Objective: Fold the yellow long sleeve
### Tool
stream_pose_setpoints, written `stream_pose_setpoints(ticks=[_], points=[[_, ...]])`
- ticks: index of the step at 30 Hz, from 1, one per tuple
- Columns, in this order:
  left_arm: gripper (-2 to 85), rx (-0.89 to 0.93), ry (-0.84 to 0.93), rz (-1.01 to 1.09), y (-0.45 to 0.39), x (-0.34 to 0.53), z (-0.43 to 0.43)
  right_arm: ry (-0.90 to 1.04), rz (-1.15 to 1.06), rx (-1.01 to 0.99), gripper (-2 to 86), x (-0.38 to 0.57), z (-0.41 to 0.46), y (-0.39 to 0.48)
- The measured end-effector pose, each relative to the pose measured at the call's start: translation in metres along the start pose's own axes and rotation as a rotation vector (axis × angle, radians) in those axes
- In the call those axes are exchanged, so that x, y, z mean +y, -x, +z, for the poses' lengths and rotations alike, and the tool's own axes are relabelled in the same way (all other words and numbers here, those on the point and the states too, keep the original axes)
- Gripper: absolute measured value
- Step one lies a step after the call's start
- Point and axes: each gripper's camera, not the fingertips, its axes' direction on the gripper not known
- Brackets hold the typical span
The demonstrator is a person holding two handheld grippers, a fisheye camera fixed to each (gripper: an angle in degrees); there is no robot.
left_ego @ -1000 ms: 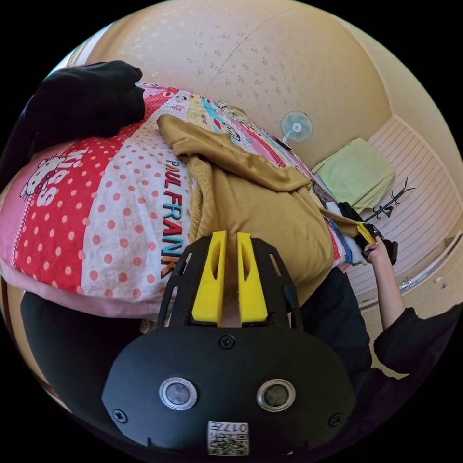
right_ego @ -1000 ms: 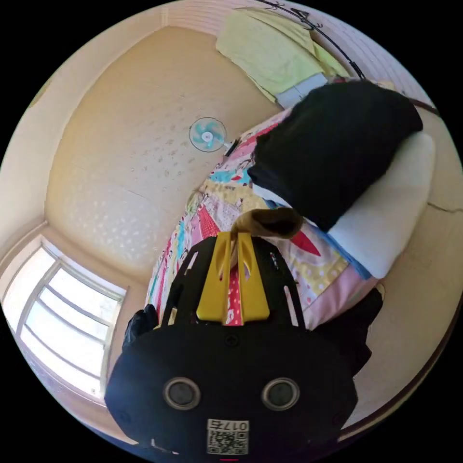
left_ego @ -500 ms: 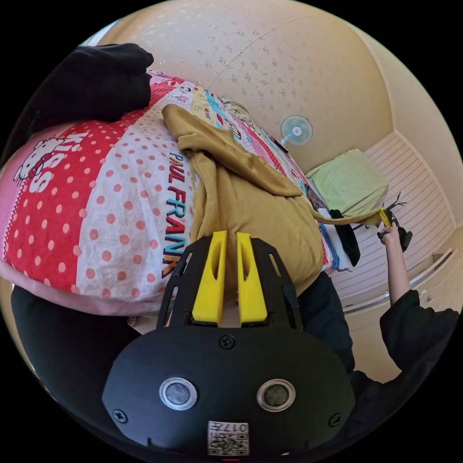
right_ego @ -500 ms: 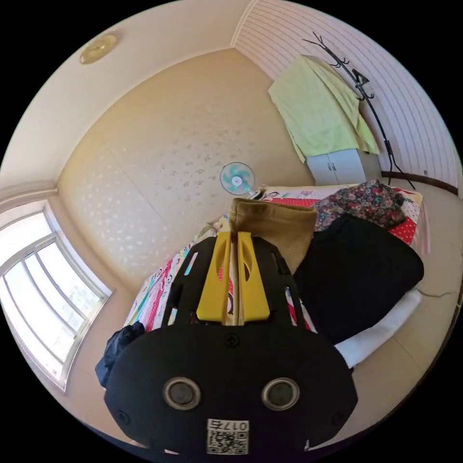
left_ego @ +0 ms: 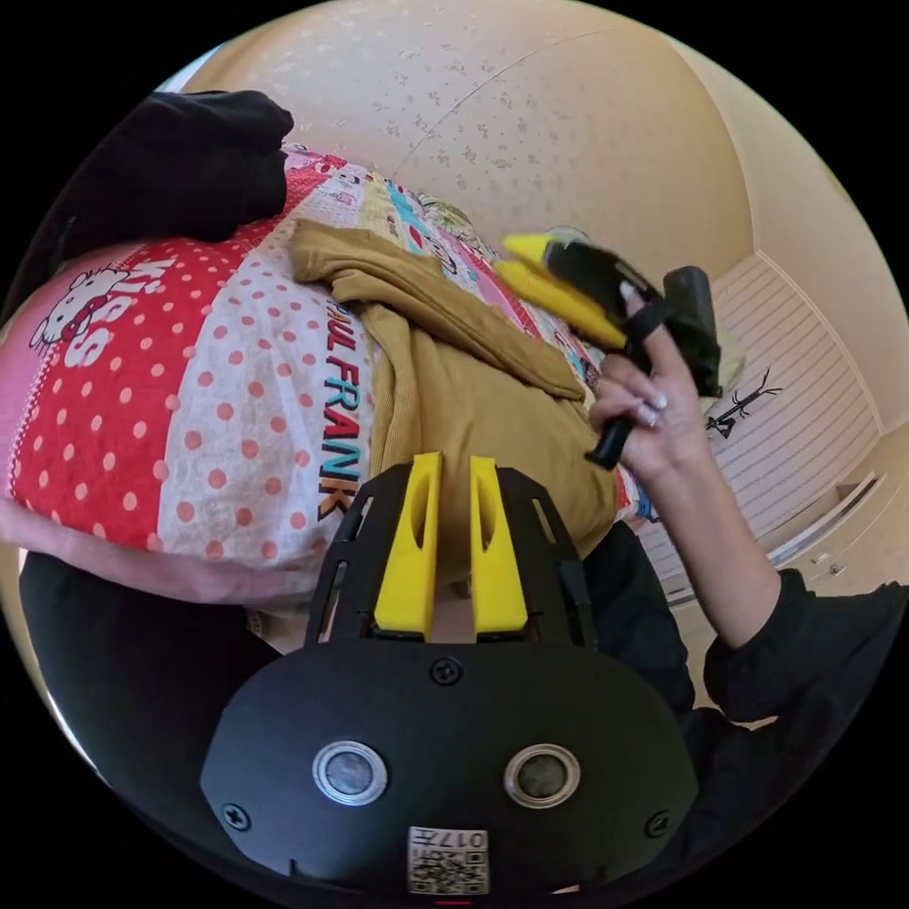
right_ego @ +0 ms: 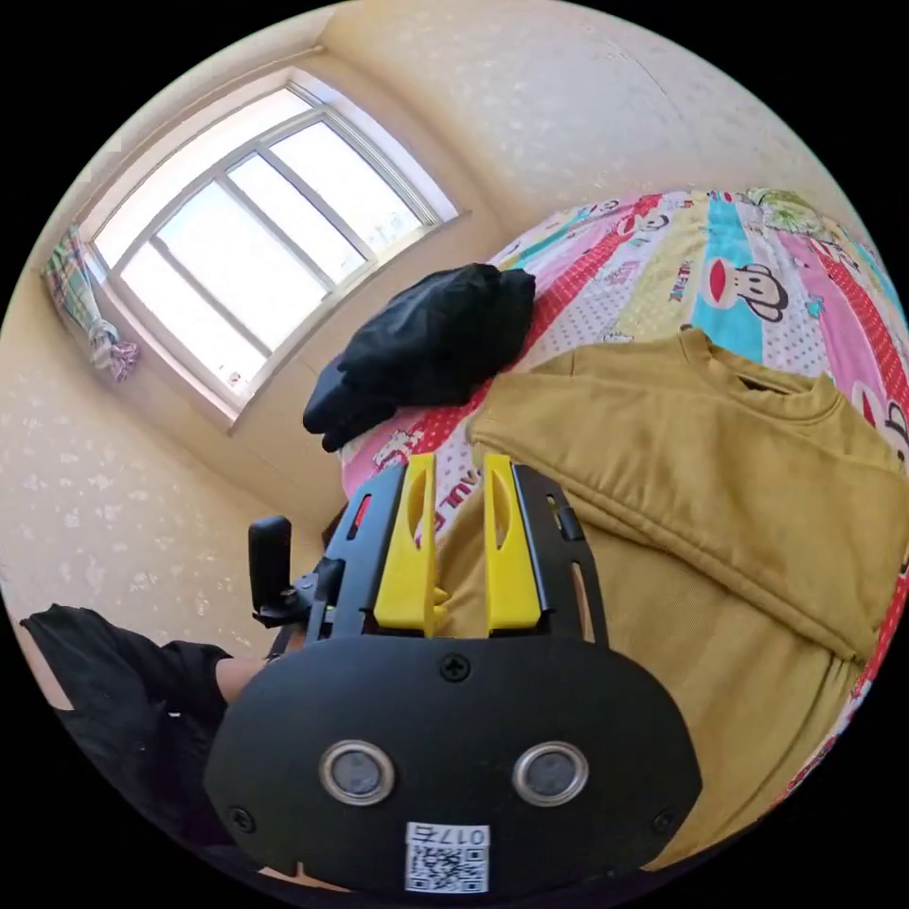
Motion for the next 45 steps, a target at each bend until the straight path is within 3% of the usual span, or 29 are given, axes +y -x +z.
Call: stream_pose_setpoints(ticks=[4,10,14,17,19,22,24,26,30,33,36,37,39,41,44,45], points=[[6.7,-0.037,-0.027,0.000,-0.012,0.006,-0.006,0.025,0.142,0.060,8.1,0.069,0.008,-0.029],[12.4,-0.200,-0.151,0.016,-0.042,0.014,-0.030,-0.189,0.300,0.347,11.3,0.134,-0.111,-0.042],[16.3,-0.245,-0.026,-0.024,-0.054,0.019,-0.024,-0.186,0.534,0.579,15.7,0.194,-0.154,-0.055],[14.3,-0.307,0.039,-0.020,-0.062,0.029,-0.012,-0.073,0.604,0.528,14.6,0.233,-0.130,-0.079],[11.0,-0.358,0.039,-0.019,-0.067,0.033,-0.013,-0.140,0.614,0.487,9.9,0.238,-0.136,-0.077],[4.2,-0.325,0.137,0.004,-0.076,0.035,-0.014,0.064,0.621,0.286,4.7,0.223,-0.128,-0.089],[3.2,-0.273,0.146,-0.021,-0.079,0.036,-0.024,0.030,0.612,0.236,4.1,0.221,-0.137,-0.081],[2.3,-0.167,0.018,-0.032,-0.095,0.031,-0.067,-0.060,0.553,0.240,3.7,0.212,-0.166,-0.062],[2.0,-0.157,-0.057,0.050,-0.130,-0.020,-0.111,-0.257,0.441,0.206,3.8,0.175,-0.226,-0.046],[3.3,-0.189,-0.038,0.136,-0.146,-0.093,-0.110,-0.298,0.405,0.287,4.8,0.117,-0.255,-0.063],[7.9,-0.147,0.108,-0.012,-0.126,-0.147,-0.093,-0.205,0.451,0.282,7.4,0.076,-0.257,-0.092],[9.7,-0.057,0.123,-0.048,-0.121,-0.150,-0.094,-0.213,0.435,0.252,8.3,0.074,-0.258,-0.092],[10.5,0.028,0.061,-0.037,-0.121,-0.134,-0.104,-0.255,0.378,0.285,7.8,0.087,-0.255,-0.083],[11.2,-0.071,0.041,-0.053,-0.116,-0.096,-0.105,-0.199,0.395,0.410,9.0,0.120,-0.231,-0.089],[18.4,-0.237,0.177,-0.084,-0.099,-0.046,-0.075,0.018,0.533,0.432,12.5,0.169,-0.184,-0.126],[19.5,-0.243,0.226,-0.083,-0.095,-0.037,-0.064,0.015,0.480,0.447,12.6,0.176,-0.178,-0.126]])
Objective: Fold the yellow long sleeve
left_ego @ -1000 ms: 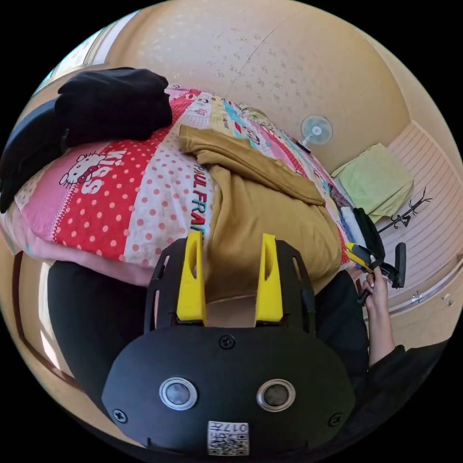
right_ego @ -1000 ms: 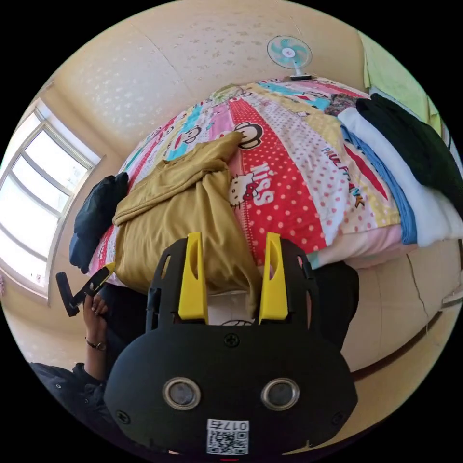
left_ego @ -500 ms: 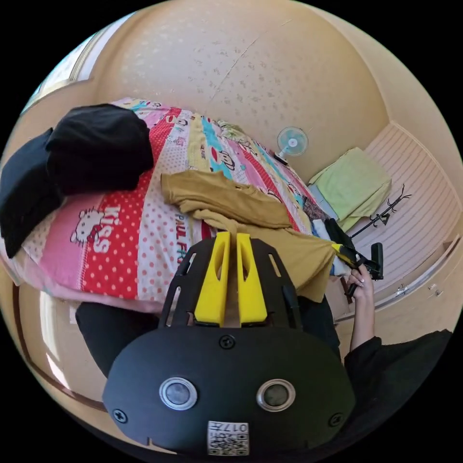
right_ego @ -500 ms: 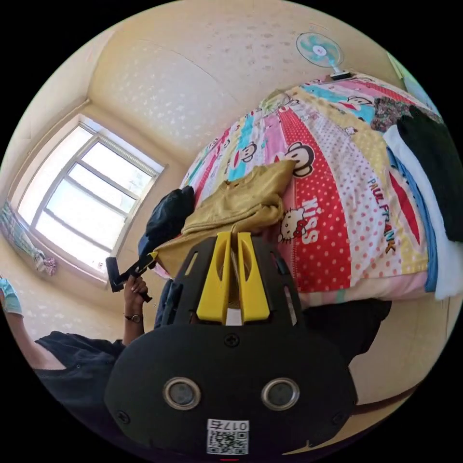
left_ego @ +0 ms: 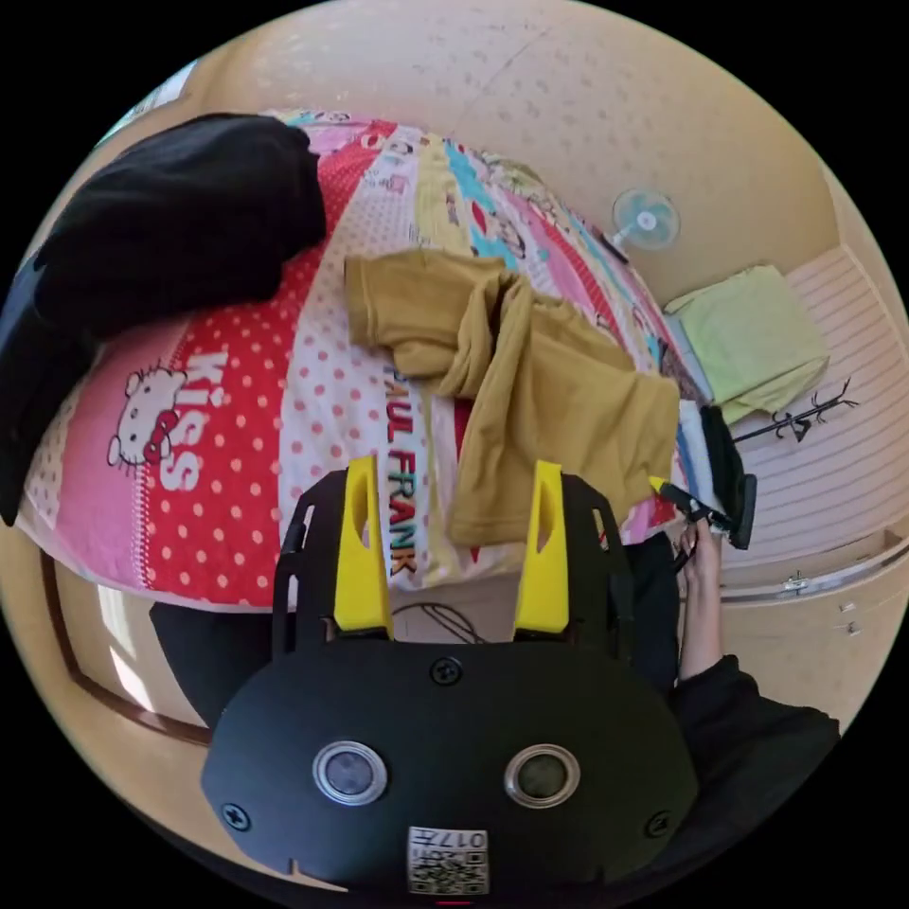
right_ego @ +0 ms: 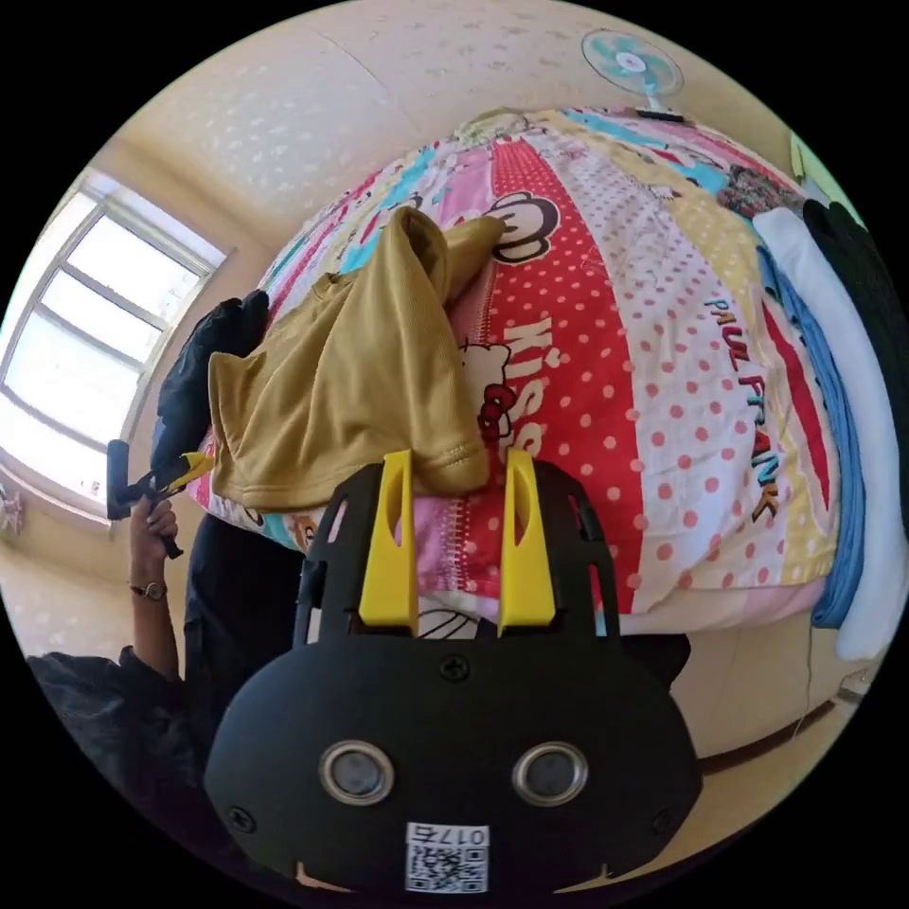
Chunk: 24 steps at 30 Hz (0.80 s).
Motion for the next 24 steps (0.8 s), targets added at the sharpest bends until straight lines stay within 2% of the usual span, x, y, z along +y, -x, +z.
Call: stream_pose_setpoints(ticks=[1,2,4,6,9,12,13,15,16,18,20,22,24], points=[[19.3,-0.022,0.069,0.032,-0.001,0.013,0.021,-0.121,-0.072,0.052,12.6,0.020,-0.002,0.004],[18.5,-0.096,0.004,0.081,-0.009,0.029,0.017,-0.152,-0.092,0.068,12.7,0.029,-0.006,0.006],[17.4,-0.164,0.026,0.088,-0.019,0.039,0.007,-0.099,-0.059,0.062,12.8,0.027,-0.014,0.007],[18.5,-0.122,0.071,0.073,-0.023,0.041,-0.006,-0.019,-0.003,0.016,13.0,0.021,-0.030,0.004],[18.3,0.051,0.005,0.090,-0.028,0.051,-0.037,-0.060,0.022,-0.033,12.9,0.029,-0.058,-0.001],[16.7,-0.010,-0.053,0.059,-0.022,0.052,-0.044,-0.106,0.064,-0.063,12.6,0.039,-0.063,-0.016],[15.5,-0.045,-0.039,0.020,-0.014,0.051,-0.032,-0.067,0.079,-0.097,11.6,0.041,-0.054,-0.024],[11.3,-0.039,0.058,-0.017,0.000,0.050,-0.003,-0.124,0.108,-0.091,6.6,0.052,-0.054,-0.032],[6.4,-0.078,0.022,0.034,0.000,0.058,-0.011,-0.166,0.084,-0.121,3.8,0.062,-0.065,-0.034],[4.6,0.056,0.027,0.120,0.006,0.067,-0.040,-0.234,0.000,-0.303,2.4,0.075,-0.091,-0.042],[4.2,0.372,-0.104,0.140,0.032,0.093,-0.102,-0.374,-0.078,-0.498,1.4,0.100,-0.145,-0.057],[4.2,0.538,-0.107,0.177,0.044,0.108,-0.132,-0.345,-0.137,-0.510,1.0,0.108,-0.174,-0.061],[4.2,0.607,-0.084,0.176,0.047,0.121,-0.152,-0.326,-0.136,-0.492,0.8,0.114,-0.195,-0.059]])
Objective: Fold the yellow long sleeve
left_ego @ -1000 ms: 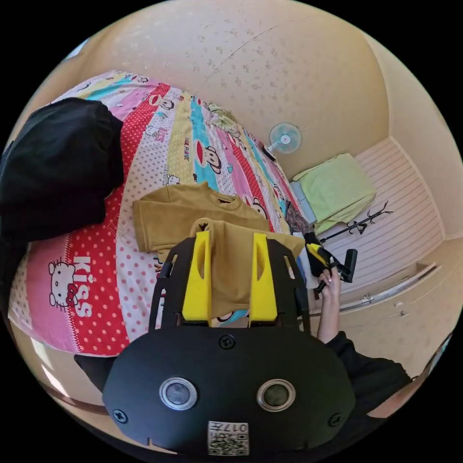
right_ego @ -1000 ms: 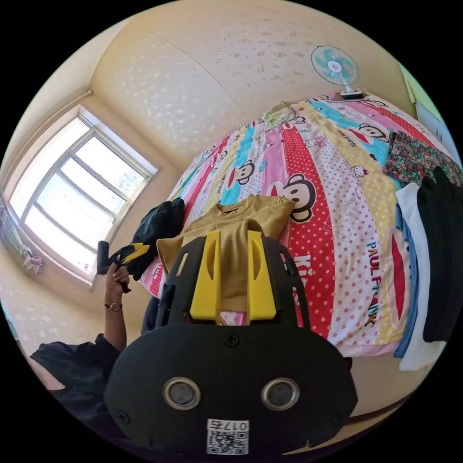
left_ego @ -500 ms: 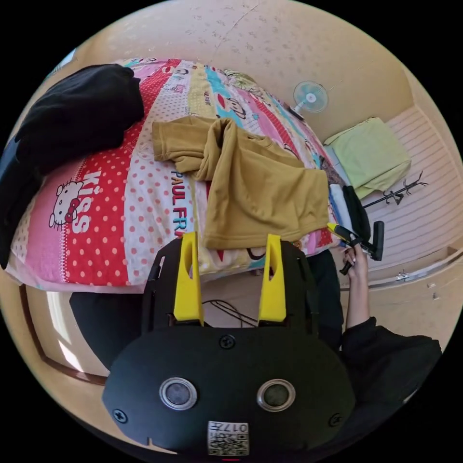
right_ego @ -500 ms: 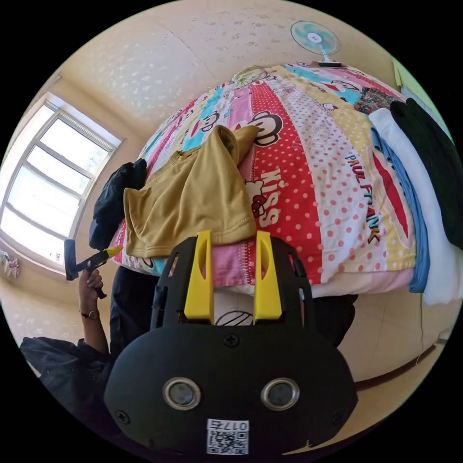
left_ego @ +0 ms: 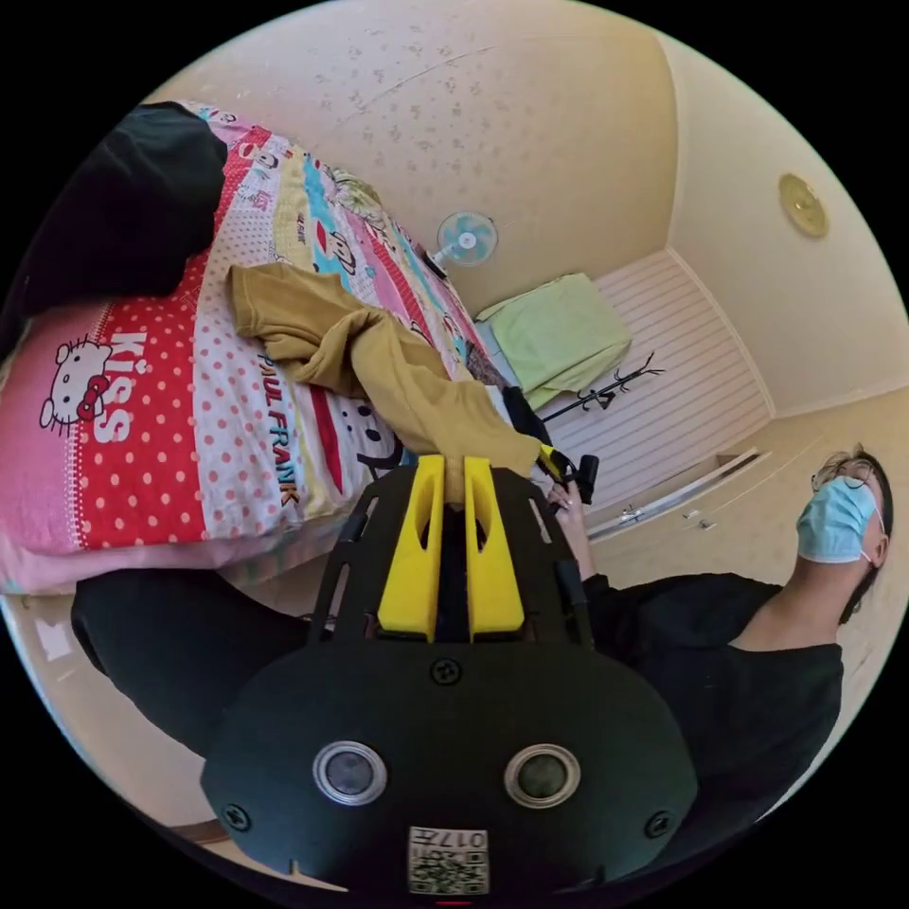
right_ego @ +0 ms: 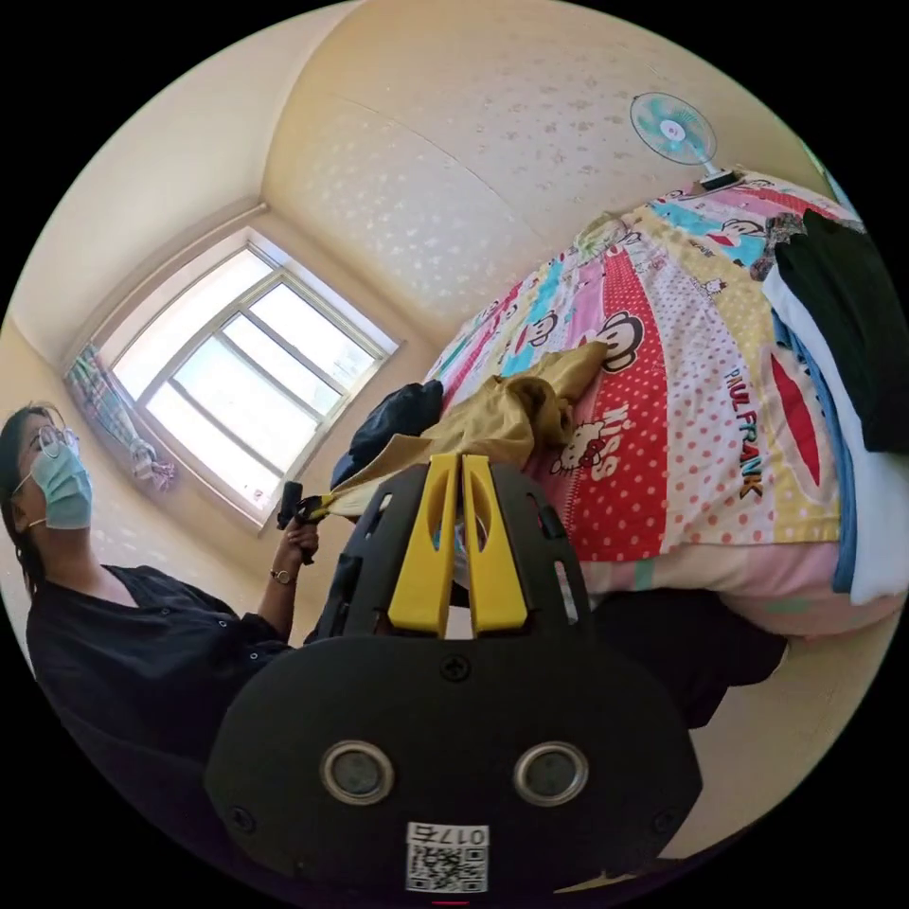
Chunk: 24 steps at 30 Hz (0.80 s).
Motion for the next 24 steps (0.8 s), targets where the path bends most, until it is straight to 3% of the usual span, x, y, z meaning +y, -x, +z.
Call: stream_pose_setpoints(ticks=[4,6,9,12,15,17,21,24], points=[[4.1,0.115,-0.031,0.111,-0.059,0.028,-0.041,-0.083,-0.179,-0.254,0.5,0.005,-0.046,0.061],[4.2,0.083,-0.015,0.150,-0.084,0.042,-0.060,-0.119,-0.253,-0.350,0.5,0.010,-0.072,0.085],[4.2,0.008,0.012,0.152,-0.109,0.064,-0.085,-0.129,-0.231,-0.350,0.5,0.022,-0.104,0.108],[4.2,0.100,0.018,0.138,-0.118,0.085,-0.098,-0.128,-0.270,-0.408,0.5,0.040,-0.123,0.127],[4.2,0.155,0.002,0.050,-0.104,0.093,-0.093,-0.133,-0.248,-0.299,0.5,0.044,-0.129,0.126],[4.2,0.105,0.020,-0.025,-0.083,0.069,-0.072,-0.082,-0.221,-0.150,0.6,0.018,-0.110,0.113],[4.3,-0.041,-0.032,0.026,-0.072,-0.023,-0.049,-0.049,-0.204,-0.176,0.9,-0.079,-0.055,0.075],[6.1,-0.177,-0.165,-0.033,-0.055,-0.113,-0.039,-0.077,-0.052,-0.081,1.7,-0.175,0.000,0.017]])
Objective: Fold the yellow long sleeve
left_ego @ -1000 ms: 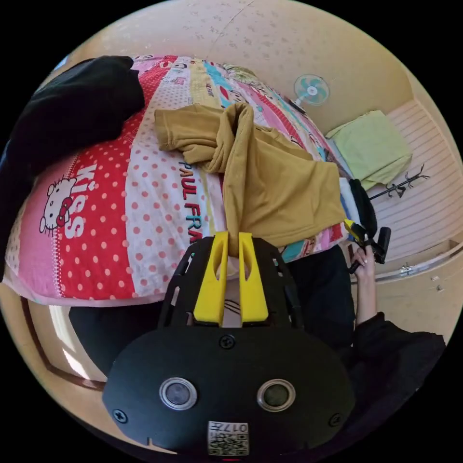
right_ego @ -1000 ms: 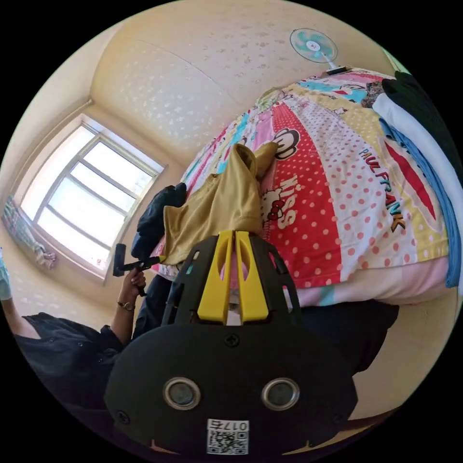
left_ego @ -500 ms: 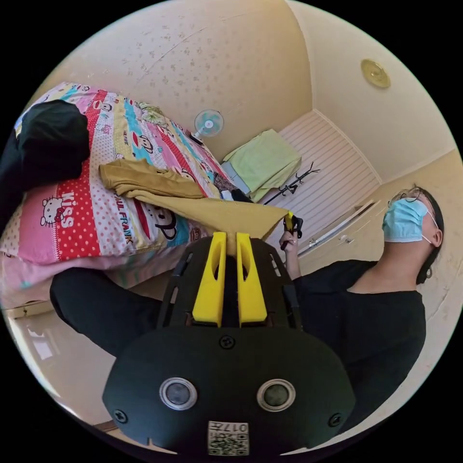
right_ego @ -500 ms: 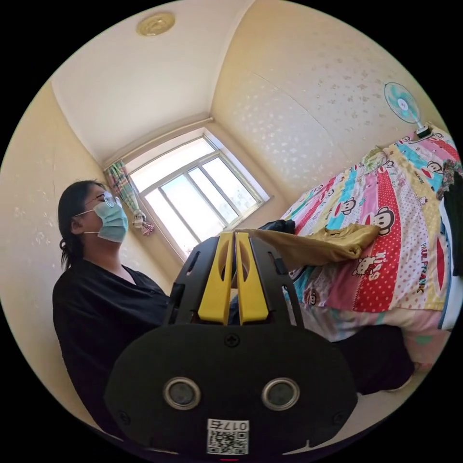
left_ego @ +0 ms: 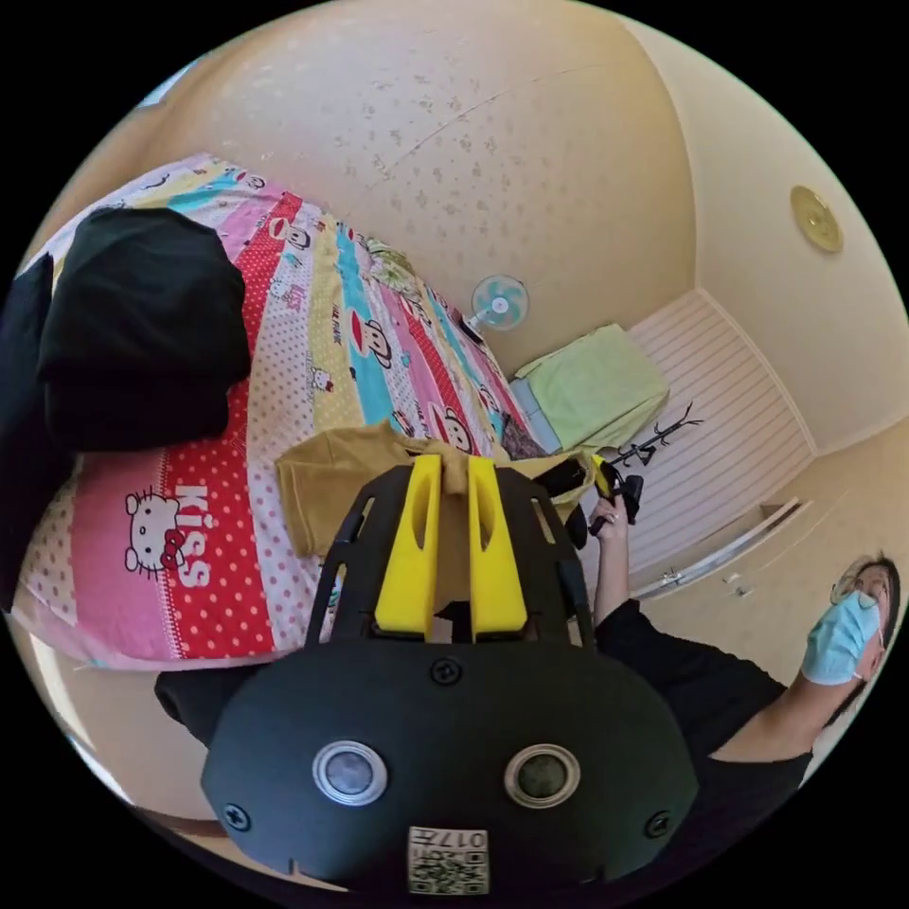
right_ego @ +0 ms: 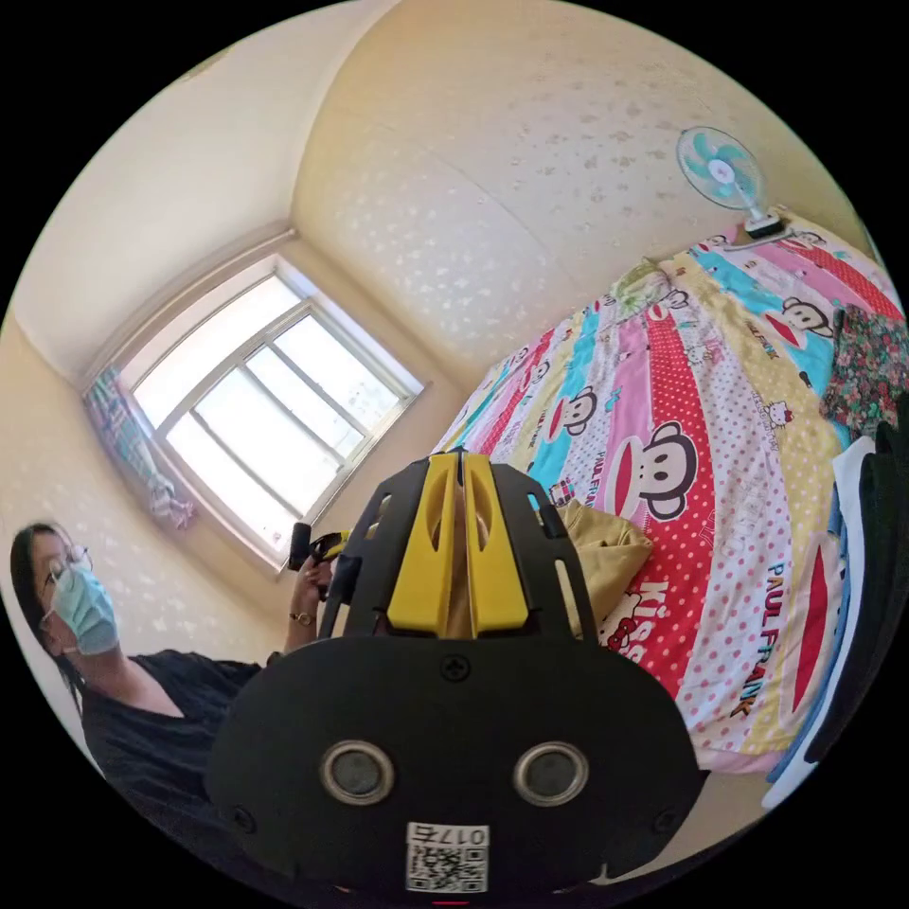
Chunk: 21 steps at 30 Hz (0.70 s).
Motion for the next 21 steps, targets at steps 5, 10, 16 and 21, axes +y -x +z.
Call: stream_pose_setpoints(ticks=[5,10,16,21], points=[[16.6,-0.357,-0.019,-0.063,-0.002,-0.031,0.062,-0.050,0.117,0.122,4.3,-0.019,0.057,-0.037],[17.0,-0.539,0.103,-0.063,0.017,0.026,0.131,0.185,0.115,0.353,9.3,0.050,0.141,-0.067],[14.5,-0.357,0.206,-0.193,0.041,0.067,0.167,0.297,0.205,0.318,4.6,0.085,0.169,-0.118],[3.8,-0.143,0.286,-0.068,0.022,0.061,0.173,0.204,0.168,0.226,4.0,0.088,0.116,-0.093]])
